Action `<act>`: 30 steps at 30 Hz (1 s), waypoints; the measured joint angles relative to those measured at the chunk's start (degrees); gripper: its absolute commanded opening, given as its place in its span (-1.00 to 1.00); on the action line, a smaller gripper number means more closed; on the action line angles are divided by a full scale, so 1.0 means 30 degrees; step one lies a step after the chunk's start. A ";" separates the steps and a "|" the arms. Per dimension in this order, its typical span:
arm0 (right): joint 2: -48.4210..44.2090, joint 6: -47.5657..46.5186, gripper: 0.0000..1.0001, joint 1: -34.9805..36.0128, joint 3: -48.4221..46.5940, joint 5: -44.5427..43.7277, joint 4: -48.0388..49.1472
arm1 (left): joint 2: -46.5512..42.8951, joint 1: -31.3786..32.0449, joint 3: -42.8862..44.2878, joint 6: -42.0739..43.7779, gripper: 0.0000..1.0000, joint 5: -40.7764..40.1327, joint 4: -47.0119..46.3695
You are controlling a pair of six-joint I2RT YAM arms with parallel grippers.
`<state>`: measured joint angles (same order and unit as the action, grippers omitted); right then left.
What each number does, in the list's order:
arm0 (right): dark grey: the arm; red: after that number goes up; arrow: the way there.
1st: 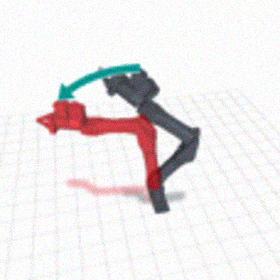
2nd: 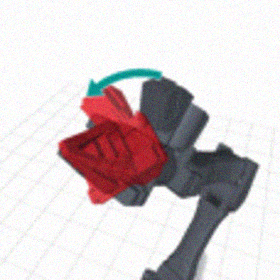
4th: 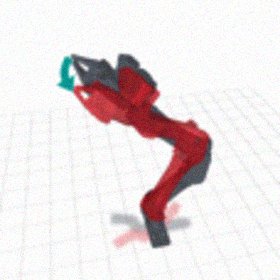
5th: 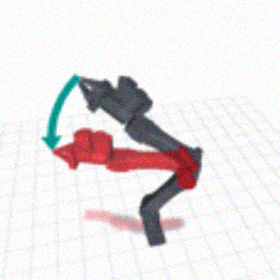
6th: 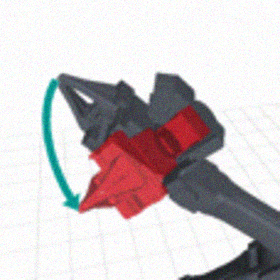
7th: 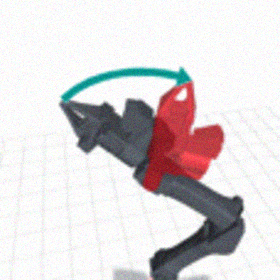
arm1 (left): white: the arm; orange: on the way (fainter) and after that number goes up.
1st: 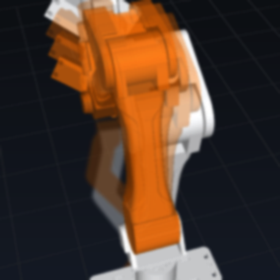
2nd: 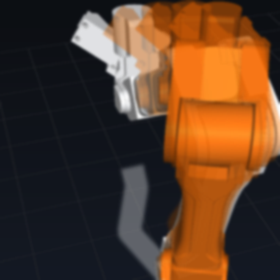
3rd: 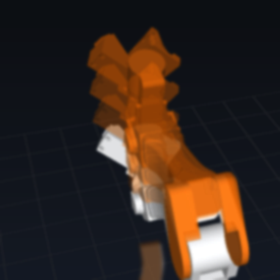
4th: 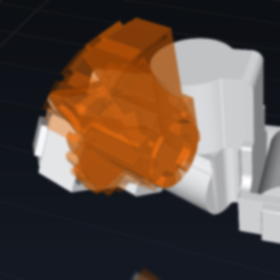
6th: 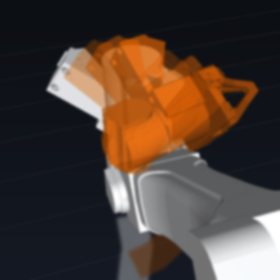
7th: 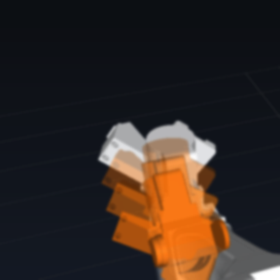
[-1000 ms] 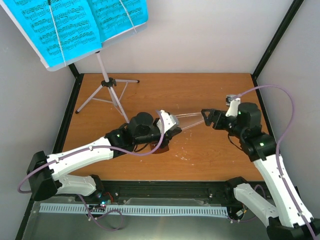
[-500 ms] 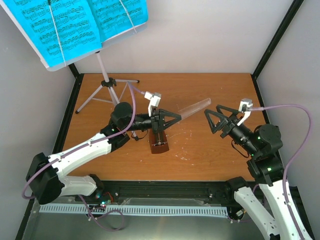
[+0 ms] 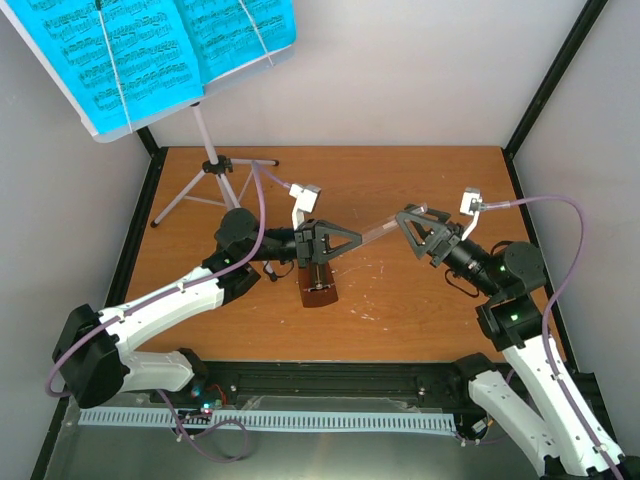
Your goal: Pack up the instrument practice props
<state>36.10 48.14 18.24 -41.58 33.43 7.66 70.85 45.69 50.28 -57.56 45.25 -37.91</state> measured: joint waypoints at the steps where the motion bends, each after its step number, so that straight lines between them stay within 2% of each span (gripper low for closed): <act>1: 0.0073 0.0109 0.76 0.0277 0.0036 -0.0058 0.0262 | 0.0000 0.0000 0.0000 -0.0073 -0.99 0.0000 -0.0029; 8: 0.0648 0.0328 0.51 0.2506 0.0219 -0.1056 0.1756 | 0.0007 0.0000 0.0000 -0.0372 -0.99 -0.0015 -0.0379; 17: 0.0889 0.0262 0.08 0.2951 0.0284 -0.1931 0.2062 | 0.0095 0.0000 0.0000 -0.0590 -0.98 -0.0036 -0.0503; 19: 0.0882 0.0211 0.04 0.2958 0.0313 -0.2040 0.2040 | 0.0109 0.0000 0.0000 -0.0641 -0.64 -0.0029 -0.0517; 22: 0.0787 0.0102 0.02 0.2987 0.0408 -0.2339 0.1923 | 0.0124 0.0000 0.0000 -0.0554 0.10 -0.0066 -0.0554; 26: 0.0423 -0.0801 0.01 0.2994 0.0495 -0.3089 0.0845 | 0.0000 -0.0015 0.0000 0.0175 0.78 -0.0546 0.0138; 28: 0.0131 -0.1712 0.01 0.2994 0.0474 -0.3767 -0.0277 | -0.0335 -0.0102 0.0007 0.0874 0.97 -0.1027 0.1202; 30: -0.0058 -0.2841 -0.01 0.3009 0.0372 -0.4634 -0.1778 | -0.0918 -0.0277 0.0000 0.1668 0.99 -0.1596 0.2514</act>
<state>35.92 39.62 27.27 -40.47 19.53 2.33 68.10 44.86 50.28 -52.56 40.47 -30.37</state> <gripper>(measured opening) 0.585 0.961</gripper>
